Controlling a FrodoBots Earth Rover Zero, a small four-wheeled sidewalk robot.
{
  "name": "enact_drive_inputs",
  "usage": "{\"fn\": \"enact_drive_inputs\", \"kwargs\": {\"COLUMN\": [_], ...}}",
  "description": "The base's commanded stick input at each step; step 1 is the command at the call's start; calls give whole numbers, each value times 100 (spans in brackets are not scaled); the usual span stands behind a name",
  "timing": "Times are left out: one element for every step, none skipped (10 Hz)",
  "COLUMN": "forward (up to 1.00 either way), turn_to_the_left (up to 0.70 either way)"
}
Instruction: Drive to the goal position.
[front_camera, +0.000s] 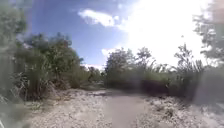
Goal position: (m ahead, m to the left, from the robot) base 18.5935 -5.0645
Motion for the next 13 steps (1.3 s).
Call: {"fn": "enact_drive_inputs", "kwargs": {"forward": [70,70,70,70,68,52,36,21,5,0,70,70,70], "turn_to_the_left": [0,0,0,0,0,0,0,0,0,0,7,35,35]}}
